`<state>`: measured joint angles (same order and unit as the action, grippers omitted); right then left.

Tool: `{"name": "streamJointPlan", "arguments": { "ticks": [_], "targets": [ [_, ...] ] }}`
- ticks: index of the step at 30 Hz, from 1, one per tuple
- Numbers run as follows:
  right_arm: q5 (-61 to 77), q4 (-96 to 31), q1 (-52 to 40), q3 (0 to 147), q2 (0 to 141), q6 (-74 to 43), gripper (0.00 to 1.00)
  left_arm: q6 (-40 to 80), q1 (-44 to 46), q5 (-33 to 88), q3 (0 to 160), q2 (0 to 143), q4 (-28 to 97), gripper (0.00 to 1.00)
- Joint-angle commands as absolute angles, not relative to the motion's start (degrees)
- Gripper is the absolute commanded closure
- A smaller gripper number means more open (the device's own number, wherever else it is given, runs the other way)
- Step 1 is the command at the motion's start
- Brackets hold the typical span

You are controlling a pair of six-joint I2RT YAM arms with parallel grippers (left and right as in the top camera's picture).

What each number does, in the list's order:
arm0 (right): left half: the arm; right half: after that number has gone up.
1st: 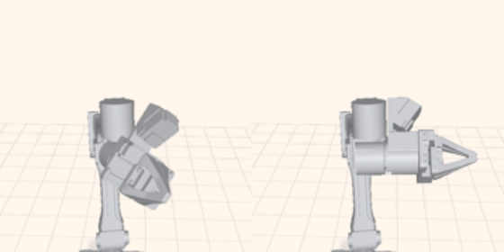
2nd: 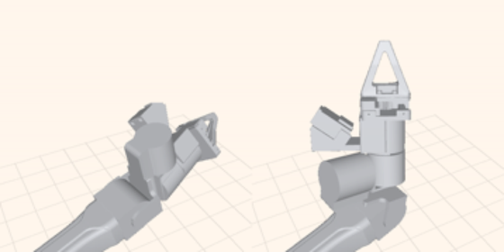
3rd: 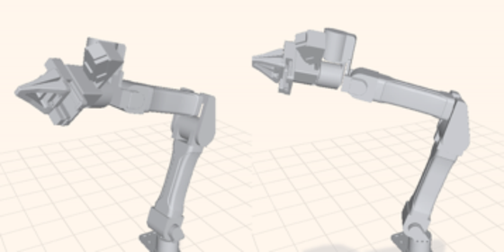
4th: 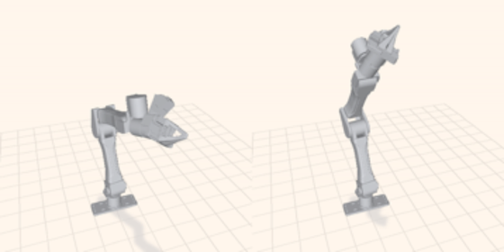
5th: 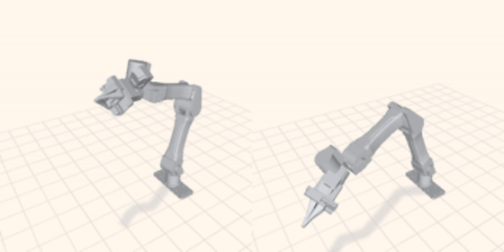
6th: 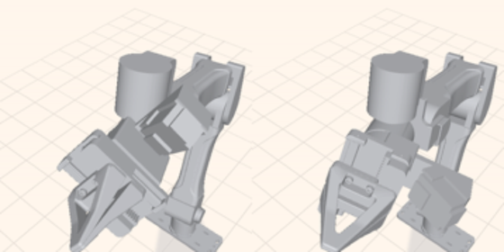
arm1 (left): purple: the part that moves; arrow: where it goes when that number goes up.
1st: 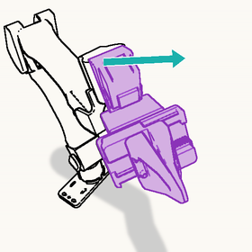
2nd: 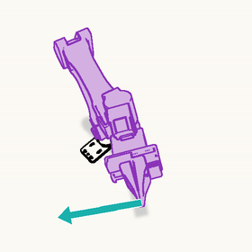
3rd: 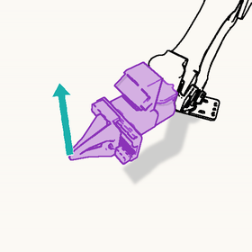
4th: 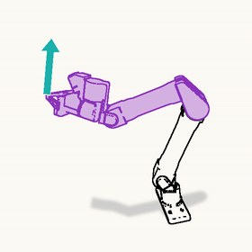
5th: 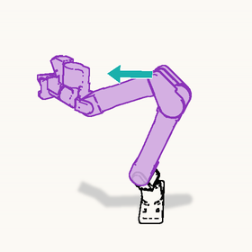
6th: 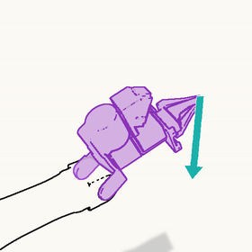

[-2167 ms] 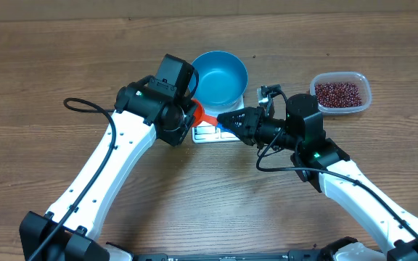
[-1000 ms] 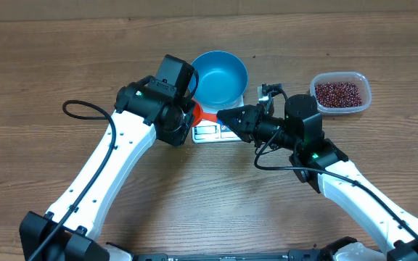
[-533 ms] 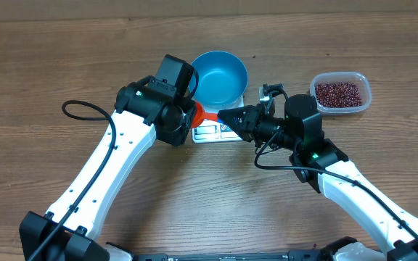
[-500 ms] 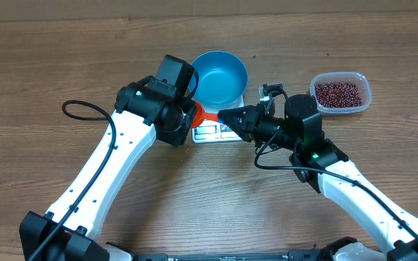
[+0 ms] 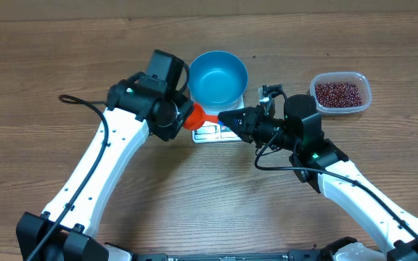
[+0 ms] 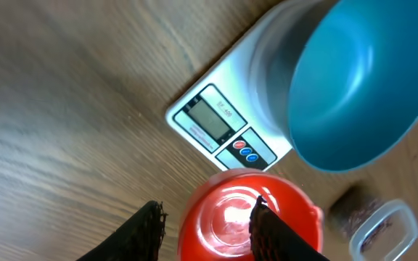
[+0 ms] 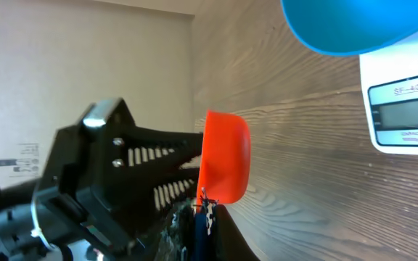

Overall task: Scoop item into bowl and weigh 150g on scale
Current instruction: 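Release the scoop from the left gripper and pull right gripper away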

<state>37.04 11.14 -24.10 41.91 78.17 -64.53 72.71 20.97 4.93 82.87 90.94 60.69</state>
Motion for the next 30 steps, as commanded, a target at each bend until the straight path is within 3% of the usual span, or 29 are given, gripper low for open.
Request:
{"name": "streamJointPlan", "arguments": {
  "ticks": [1, 7, 16, 22, 30],
  "targets": [
    [36.47, 11.03, -24.36, 42.98, 77.91, -61.95, 0.94, 58.78, 19.81, 7.86, 86.56, 91.02, 60.66, 0.59],
    [36.95, 9.78, -24.36, 42.98, 77.91, -59.55, 0.94, 44.71, 19.53, 10.17, 93.80, 90.96, 63.20, 0.48],
    [38.61, 5.41, -23.94, 43.11, 76.79, -53.56, 0.96, 33.23, 19.53, 10.39, 106.10, 90.39, 74.35, 0.48],
    [38.61, -2.17, -20.45, 43.27, 73.28, -48.99, 0.96, 27.55, 19.53, 10.35, 110.96, 88.71, 77.12, 0.46],
    [37.43, -15.62, -14.11, 45.34, 66.83, -41.67, 0.96, 27.09, 19.53, 10.35, 111.26, 88.05, 75.20, 0.34]
  ]
}}
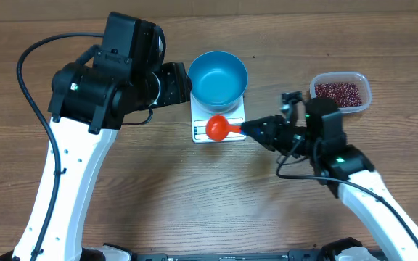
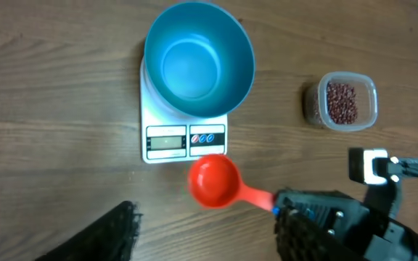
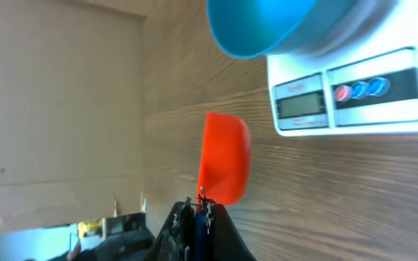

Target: Scoop item into bowl and weigh 150g on scale

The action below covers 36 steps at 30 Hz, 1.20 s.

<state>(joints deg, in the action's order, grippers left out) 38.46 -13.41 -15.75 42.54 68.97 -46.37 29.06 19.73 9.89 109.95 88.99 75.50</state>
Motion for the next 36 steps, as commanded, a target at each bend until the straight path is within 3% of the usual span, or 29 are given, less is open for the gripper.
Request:
{"name": "streamJointPlan", "arguments": {
  "ticks": [1, 16, 27, 30, 32, 34, 36],
  "targets": [
    [36.64, -17.96, -13.65, 46.19, 66.41, -40.64, 0.96, 26.96, 19.51, 10.35, 111.26, 88.05, 75.18, 0.33],
    [21.08, -47.59, -12.49, 66.85, 65.67, -24.77, 0.96, 19.92, 19.53, 10.37, 110.59, 88.73, 76.58, 0.30],
    [11.38, -54.22, -10.90, 70.26, 65.36, -17.45, 0.96, 15.92, 20.25, 10.57, 103.22, 90.67, 75.59, 0.36],
    [11.40, -54.74, -9.54, 70.26, 65.36, -17.45, 0.96, 13.89, 21.32, 10.55, 100.36, 91.22, 72.95, 0.51],
    [11.40, -54.83, -8.95, 70.26, 65.36, -17.45, 0.96, 13.91, 22.44, 10.57, 97.56, 91.35, 70.37, 0.68],
    [11.40, -54.96, -8.54, 70.26, 65.36, -17.45, 0.96, 14.00, 23.75, 10.57, 94.13, 91.39, 67.42, 0.92],
    [11.38, -55.07, -8.36, 70.24, 65.36, -17.45, 0.96, 14.90, 25.19, 10.57, 90.13, 91.39, 63.96, 0.96]
  ]
}}
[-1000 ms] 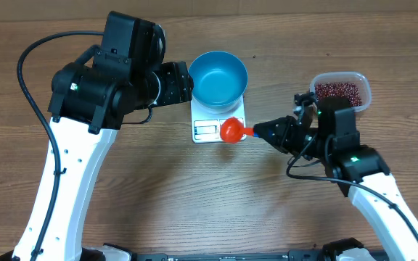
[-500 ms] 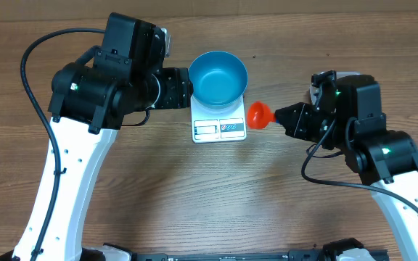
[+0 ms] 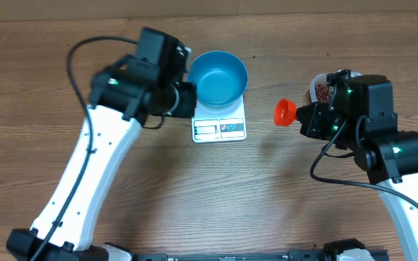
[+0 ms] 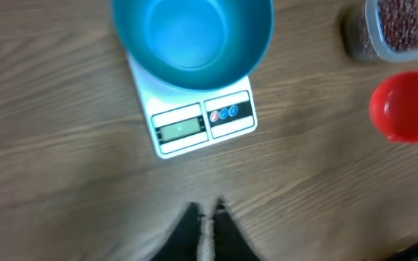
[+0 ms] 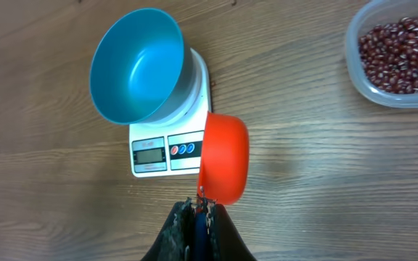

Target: Scoop item into bowl and weigh 150g on scale

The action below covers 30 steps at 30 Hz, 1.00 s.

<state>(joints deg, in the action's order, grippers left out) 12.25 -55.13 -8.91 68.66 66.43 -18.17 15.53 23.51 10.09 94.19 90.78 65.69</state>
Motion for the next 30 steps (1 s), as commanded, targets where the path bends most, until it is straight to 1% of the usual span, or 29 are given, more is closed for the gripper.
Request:
{"name": "streamJointPlan", "arguments": {
  "ticks": [1, 7, 12, 15, 24, 30],
  "targets": [
    [11.38, -55.07, -8.32, 70.24, 65.36, -17.45, 0.96, 15.20, 25.82, 10.55, 88.25, 91.39, 62.24, 0.95],
    [11.38, -55.07, -8.27, 70.19, 65.47, -17.45, 0.96, 15.22, 30.09, 9.52, 74.91, 91.42, 47.24, 0.96],
    [11.40, -55.29, -8.27, 70.19, 65.71, -17.47, 0.96, 14.92, 31.18, 6.87, 65.82, 91.50, 33.71, 0.96],
    [11.40, -55.48, -8.27, 70.15, 65.93, -17.47, 0.96, 12.64, 31.20, 6.92, 62.06, 91.77, 26.74, 0.95],
    [11.40, -55.51, -8.27, 70.15, 66.85, -17.47, 0.96, 5.78, 33.10, 6.72, 61.08, 97.58, 20.47, 0.95],
    [11.38, -55.90, -8.27, 70.15, 67.16, -17.45, 0.96, 5.76, 34.76, -1.15, 61.08, 100.27, 18.22, 0.95]
  ]
}}
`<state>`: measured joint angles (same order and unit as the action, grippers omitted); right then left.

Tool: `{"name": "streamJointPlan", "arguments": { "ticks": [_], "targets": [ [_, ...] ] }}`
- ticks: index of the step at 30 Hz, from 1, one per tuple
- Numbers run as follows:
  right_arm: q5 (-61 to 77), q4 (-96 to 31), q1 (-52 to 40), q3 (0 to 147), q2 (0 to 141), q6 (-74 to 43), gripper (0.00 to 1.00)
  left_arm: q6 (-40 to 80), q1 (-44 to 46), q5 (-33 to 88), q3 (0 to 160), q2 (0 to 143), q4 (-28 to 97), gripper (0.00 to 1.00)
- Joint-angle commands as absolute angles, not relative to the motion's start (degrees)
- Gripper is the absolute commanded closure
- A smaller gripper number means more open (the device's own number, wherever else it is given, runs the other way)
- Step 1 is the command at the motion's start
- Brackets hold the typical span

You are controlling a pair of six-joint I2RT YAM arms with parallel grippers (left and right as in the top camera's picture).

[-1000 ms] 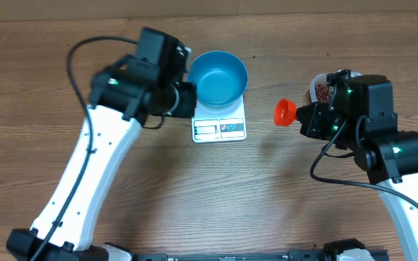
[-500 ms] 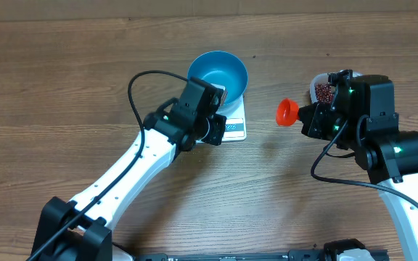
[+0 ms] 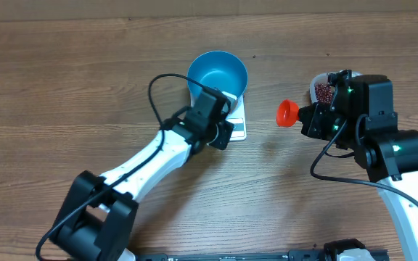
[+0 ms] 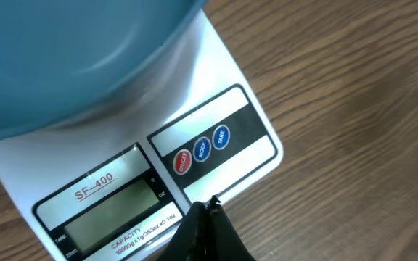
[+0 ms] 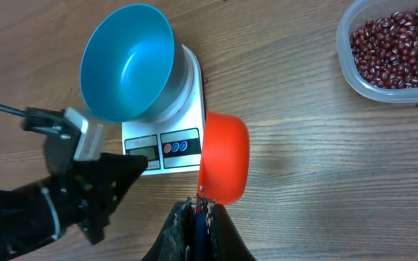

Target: Scoop item into bowl and weigh 150g on scale

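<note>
An empty blue bowl stands on the white scale. My left gripper is shut, with its tips low at the scale's front edge, just below the red button. No digits show on the display. A red scoop hangs empty to the right of the scale, and my right gripper is shut on its blue handle. In the overhead view the scoop is between the scale and the bean tub.
The clear tub of red beans sits on the table at the far right, partly hidden overhead by my right arm. The left arm reaches across the wooden table from the lower left, its cable looping above it.
My left gripper was high over the table in front of the scale. Now it is low at the scale's front edge by the buttons, still shut. The right gripper and scoop have barely moved.
First both grippers met at the scoop in front of the scale, left fingers around its cup, right shut on its handle. Then the left was open and raised, the scoop in the right. Later the scoop hung near the bean tub; now the left is at the scale's buttons.
</note>
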<state>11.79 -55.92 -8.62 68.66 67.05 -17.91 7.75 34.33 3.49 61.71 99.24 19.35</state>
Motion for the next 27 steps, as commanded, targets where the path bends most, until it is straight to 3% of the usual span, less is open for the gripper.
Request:
{"name": "streamJointPlan", "arguments": {
  "ticks": [1, 14, 27],
  "targets": [
    [11.40, -55.90, -8.27, 70.15, 67.16, -17.45, 0.96, 5.76, 34.76, -1.37, 61.08, 100.51, 17.52, 0.95],
    [12.93, -55.88, -5.45, 70.13, 67.31, -13.19, 0.96, 5.08, 34.89, -1.52, 61.08, 105.78, 11.73, 0.96],
    [42.50, -53.49, 19.84, 70.13, 70.24, -2.66, 0.96, 4.25, 34.92, -1.50, 61.08, 105.84, 11.68, 0.95]
  ]
}}
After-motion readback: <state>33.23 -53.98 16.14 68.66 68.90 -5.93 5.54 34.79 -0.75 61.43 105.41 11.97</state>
